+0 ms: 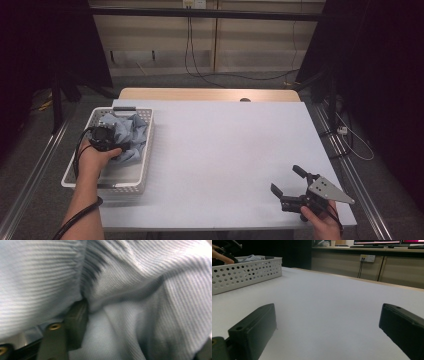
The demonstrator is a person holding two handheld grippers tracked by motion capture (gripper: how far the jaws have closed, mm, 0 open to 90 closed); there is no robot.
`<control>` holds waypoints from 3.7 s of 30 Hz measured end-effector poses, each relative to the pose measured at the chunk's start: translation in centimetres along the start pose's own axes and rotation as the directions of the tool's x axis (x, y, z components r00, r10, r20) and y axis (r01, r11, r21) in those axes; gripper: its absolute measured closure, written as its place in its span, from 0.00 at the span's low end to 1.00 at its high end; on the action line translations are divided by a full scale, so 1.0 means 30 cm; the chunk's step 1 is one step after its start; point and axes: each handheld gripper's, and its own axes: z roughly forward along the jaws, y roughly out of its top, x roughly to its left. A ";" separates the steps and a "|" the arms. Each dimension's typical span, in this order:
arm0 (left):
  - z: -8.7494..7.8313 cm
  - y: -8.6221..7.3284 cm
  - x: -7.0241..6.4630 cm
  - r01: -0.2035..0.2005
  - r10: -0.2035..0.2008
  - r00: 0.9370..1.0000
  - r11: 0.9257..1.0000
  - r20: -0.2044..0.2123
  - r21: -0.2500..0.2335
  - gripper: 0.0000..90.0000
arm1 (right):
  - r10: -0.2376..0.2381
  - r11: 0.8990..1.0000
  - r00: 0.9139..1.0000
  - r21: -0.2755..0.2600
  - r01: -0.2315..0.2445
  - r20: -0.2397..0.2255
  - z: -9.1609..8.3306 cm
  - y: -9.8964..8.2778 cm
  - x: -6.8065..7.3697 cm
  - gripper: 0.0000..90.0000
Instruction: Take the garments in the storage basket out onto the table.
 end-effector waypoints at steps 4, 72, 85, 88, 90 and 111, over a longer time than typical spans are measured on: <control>-0.014 -0.003 0.006 0.004 -0.004 1.000 1.000 0.007 0.006 0.66 | 0.003 1.000 1.000 -0.001 -0.003 0.002 0.001 0.000 -0.003 0.00; -0.005 0.020 -0.086 0.002 0.002 0.999 0.997 -0.050 0.078 0.73 | -0.011 1.000 1.000 0.003 0.011 -0.009 0.001 0.000 0.003 0.01; -0.125 0.060 -0.040 0.082 -0.084 0.996 0.995 0.032 0.052 0.79 | -0.006 1.000 1.000 0.008 0.006 0.003 0.004 -0.001 -0.001 0.01; -0.173 0.084 -0.036 0.081 -0.083 0.995 0.996 0.047 0.045 0.79 | -0.009 1.000 1.000 0.008 0.009 0.003 0.003 0.000 0.000 0.01; -0.207 0.106 -0.033 0.073 -0.076 0.995 0.996 0.068 0.051 0.79 | -0.009 1.000 1.000 0.010 0.009 0.002 0.004 -0.001 0.000 0.01; -0.457 0.371 -0.107 0.001 -0.012 0.994 0.994 0.110 0.106 0.79 | -0.004 1.000 1.000 0.003 0.004 0.004 -0.004 0.000 -0.004 0.01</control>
